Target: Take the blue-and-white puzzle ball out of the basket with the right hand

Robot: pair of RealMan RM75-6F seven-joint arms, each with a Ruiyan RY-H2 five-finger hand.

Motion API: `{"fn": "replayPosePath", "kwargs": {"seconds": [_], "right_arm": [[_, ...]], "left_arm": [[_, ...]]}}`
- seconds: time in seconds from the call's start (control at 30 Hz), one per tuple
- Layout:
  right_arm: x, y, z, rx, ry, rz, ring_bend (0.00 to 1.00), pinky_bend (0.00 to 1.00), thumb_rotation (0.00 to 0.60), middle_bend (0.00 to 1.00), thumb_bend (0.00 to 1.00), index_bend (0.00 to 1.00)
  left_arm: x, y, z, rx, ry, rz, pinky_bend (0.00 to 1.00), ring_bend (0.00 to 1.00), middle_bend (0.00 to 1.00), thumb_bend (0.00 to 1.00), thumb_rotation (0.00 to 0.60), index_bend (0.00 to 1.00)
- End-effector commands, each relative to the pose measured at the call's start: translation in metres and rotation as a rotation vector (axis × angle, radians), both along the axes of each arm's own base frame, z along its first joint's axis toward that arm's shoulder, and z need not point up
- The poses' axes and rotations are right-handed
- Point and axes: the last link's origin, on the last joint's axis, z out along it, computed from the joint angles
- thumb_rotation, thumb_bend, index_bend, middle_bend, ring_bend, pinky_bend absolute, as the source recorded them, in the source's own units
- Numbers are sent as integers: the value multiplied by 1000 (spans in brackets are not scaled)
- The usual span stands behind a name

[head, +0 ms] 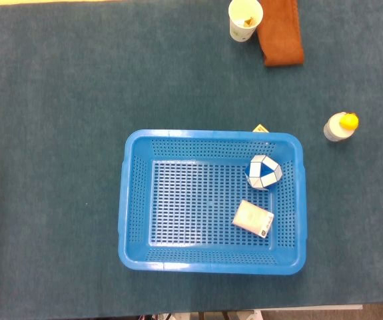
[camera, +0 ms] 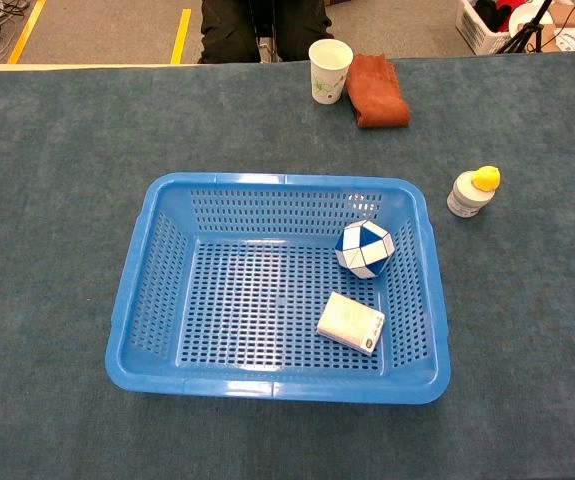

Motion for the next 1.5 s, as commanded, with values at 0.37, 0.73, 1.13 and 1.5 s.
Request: {"fn": "replayPosePath", "kwargs": {"seconds": [0.37, 0.73, 1.13, 1.5], "right_arm": [[7, 0, 0, 1, -17, 35, 268, 343, 600, 362, 322, 321], [23, -14, -7, 61, 0, 95, 268, 344, 600, 362, 322, 321], [82, -45, -33, 257, 117, 294, 265, 344, 600, 361, 338, 321], [130, -49, -75, 545, 283, 412, 53, 81, 393, 185, 409, 321]], "left_arm": [[3, 4, 1, 7, -8, -17, 227, 233, 349, 248, 600, 306], [2, 7, 2, 22, -8, -10, 227, 233, 349, 248, 600, 306], [4, 7, 0, 49, -13, 1, 227, 233, 349, 248, 600, 306], [5, 8, -1, 64, -28, 2, 227, 233, 348, 248, 600, 306]]}}
